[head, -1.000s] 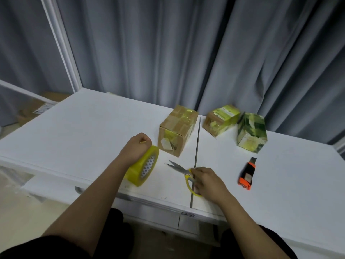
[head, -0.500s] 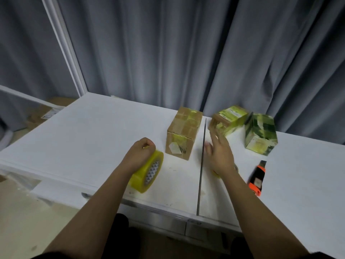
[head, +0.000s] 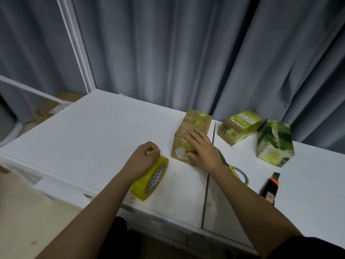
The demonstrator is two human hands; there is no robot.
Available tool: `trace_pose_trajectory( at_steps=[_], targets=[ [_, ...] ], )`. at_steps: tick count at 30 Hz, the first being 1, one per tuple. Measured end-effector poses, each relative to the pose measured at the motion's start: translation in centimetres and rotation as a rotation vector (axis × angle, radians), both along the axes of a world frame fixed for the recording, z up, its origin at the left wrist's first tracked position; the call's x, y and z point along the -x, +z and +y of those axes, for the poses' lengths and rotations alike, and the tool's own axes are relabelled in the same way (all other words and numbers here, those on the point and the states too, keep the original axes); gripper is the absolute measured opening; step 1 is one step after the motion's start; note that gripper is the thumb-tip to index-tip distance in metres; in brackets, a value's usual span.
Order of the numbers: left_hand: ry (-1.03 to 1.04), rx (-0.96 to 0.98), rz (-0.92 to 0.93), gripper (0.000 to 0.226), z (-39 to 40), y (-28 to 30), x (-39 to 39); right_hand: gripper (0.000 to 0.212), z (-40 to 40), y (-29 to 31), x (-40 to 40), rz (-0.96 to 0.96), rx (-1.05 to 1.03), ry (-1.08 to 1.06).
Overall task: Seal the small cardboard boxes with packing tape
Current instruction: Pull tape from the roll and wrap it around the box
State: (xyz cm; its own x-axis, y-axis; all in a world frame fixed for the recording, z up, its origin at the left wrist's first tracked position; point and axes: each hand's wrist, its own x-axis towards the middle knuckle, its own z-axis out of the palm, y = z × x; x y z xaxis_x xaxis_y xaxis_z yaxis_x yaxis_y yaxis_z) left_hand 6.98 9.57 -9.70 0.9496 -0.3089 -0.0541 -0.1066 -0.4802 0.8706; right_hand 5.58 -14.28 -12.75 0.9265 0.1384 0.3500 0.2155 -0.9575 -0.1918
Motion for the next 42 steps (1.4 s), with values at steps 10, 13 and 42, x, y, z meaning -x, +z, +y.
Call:
trace_pose_trajectory(
  at_steps=[10, 13, 42],
  targets=[
    [-0.009, 0.070, 0.004, 0.009, 0.5, -0.4, 0.1, 0.074, 0.3, 0.9, 10.1, -0.018, -0.176, 0.108],
    [-0.016, 0.060, -0.009, 0.008, 0.6, -0.2, 0.5, 0.067, 0.3, 1.7, 12.5, 0.075, -0.183, 0.068],
    [-0.091, 0.357, 0.112, 0.072, 5.3, -3.0, 6.0, 0.013, 12.8, 4.7, 5.9, 0.184, -0.441, -0.146]
  ],
)
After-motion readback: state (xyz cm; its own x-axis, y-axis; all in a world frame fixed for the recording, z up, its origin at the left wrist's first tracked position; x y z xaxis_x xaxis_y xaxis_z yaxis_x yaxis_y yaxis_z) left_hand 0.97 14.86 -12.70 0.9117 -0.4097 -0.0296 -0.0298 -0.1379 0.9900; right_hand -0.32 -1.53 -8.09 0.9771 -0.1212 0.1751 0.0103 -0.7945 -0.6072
